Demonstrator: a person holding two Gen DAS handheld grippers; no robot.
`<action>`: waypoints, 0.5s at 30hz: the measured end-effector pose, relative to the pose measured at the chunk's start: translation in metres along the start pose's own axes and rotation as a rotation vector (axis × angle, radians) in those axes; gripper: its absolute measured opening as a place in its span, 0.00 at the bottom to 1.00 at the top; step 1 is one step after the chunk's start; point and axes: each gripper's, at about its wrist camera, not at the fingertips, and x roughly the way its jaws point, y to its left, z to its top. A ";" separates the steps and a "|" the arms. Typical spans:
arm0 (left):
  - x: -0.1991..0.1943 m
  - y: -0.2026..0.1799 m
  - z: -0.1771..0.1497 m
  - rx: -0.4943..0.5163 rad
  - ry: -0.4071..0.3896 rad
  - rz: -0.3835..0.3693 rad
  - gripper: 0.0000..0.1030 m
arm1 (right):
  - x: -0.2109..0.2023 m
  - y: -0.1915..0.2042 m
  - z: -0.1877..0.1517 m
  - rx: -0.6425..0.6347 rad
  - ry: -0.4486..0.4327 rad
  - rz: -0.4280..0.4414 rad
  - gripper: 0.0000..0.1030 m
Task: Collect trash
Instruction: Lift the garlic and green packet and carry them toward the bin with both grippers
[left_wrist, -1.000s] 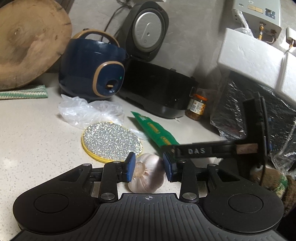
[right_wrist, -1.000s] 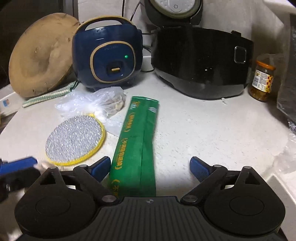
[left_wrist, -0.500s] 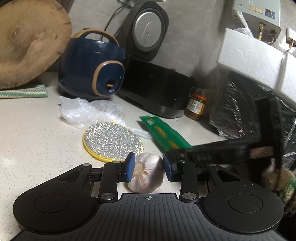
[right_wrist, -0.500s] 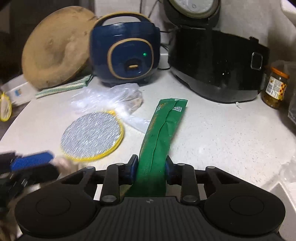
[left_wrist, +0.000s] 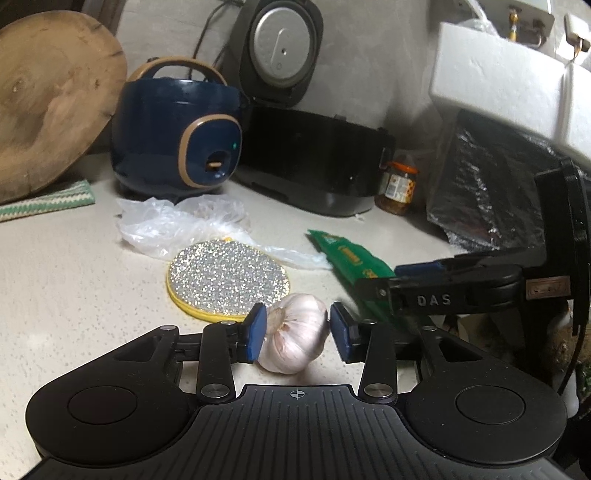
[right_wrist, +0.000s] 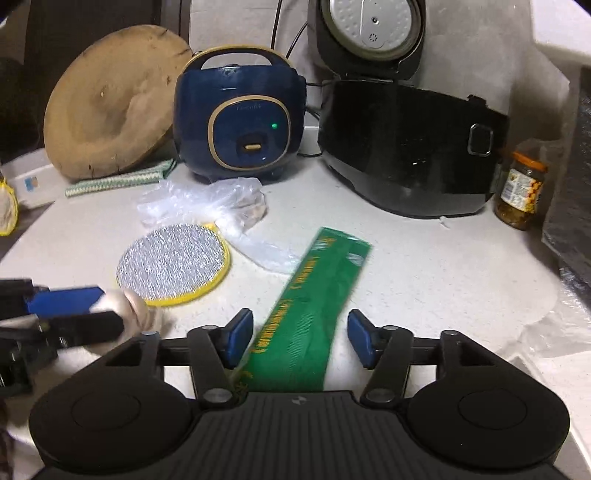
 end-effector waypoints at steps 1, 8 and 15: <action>0.000 -0.001 0.002 0.015 0.009 0.008 0.46 | 0.004 0.001 0.001 0.001 0.003 0.006 0.57; 0.003 -0.007 0.005 0.110 0.071 0.071 0.47 | 0.012 0.009 -0.006 -0.009 0.005 0.021 0.57; 0.012 -0.013 0.009 0.119 0.082 0.079 0.46 | 0.009 0.012 -0.014 -0.014 0.009 0.040 0.57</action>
